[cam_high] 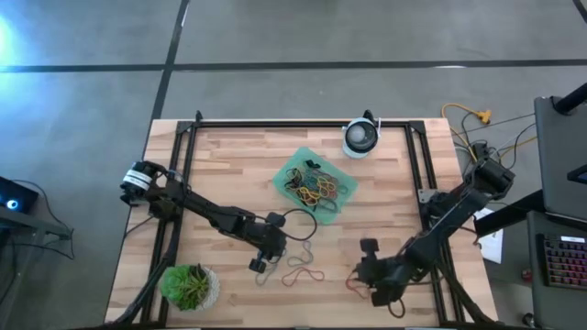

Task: Pick and place rubber bands into bin
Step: Put the blue rubber band into the blue bin

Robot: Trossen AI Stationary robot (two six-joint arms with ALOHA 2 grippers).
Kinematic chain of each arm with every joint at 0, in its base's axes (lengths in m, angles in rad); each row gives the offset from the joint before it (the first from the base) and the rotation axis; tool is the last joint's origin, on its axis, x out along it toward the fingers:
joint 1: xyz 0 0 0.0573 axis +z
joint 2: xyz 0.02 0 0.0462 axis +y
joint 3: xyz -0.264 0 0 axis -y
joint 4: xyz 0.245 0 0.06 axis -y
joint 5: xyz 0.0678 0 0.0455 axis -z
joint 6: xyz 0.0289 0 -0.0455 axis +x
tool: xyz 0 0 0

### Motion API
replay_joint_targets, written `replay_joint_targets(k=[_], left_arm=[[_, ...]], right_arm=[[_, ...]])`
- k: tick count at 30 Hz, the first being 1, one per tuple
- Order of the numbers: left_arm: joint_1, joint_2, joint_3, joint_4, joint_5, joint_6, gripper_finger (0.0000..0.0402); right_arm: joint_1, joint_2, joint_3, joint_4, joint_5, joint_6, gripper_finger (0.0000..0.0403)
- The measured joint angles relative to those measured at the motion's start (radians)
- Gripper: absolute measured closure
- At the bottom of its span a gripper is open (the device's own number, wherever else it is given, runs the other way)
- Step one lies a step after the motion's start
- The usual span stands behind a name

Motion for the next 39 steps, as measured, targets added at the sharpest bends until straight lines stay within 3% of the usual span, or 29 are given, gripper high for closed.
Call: replay_joint_targets(k=[4,14,22,35,39], left_arm=[[0.0,0.0,0.0,-0.001,0.001,0.0,0.0317],[-0.002,0.0,0.0,0.0,0.023,-0.002,0.0317],[-0.002,-0.001,0.017,-0.045,-0.067,-0.181,0.0317],[-0.013,0.06,0.029,-0.044,-0.11,-0.189,0.0317],[-0.005,0.077,0.053,-0.091,-0.104,-0.261,0.0317]], right_arm=[[0.005,0.0,-0.046,0.079,-0.002,-0.001,0.0322],[0.004,0.0,-0.057,0.088,0.001,0.002,0.033],[0.004,0.0,-0.057,0.092,0.002,0.004,0.0323],[0.004,0.0,-0.057,0.105,0.003,0.003,0.0331],[0.004,0.0,-0.057,0.105,0.004,0.004,0.0326]])
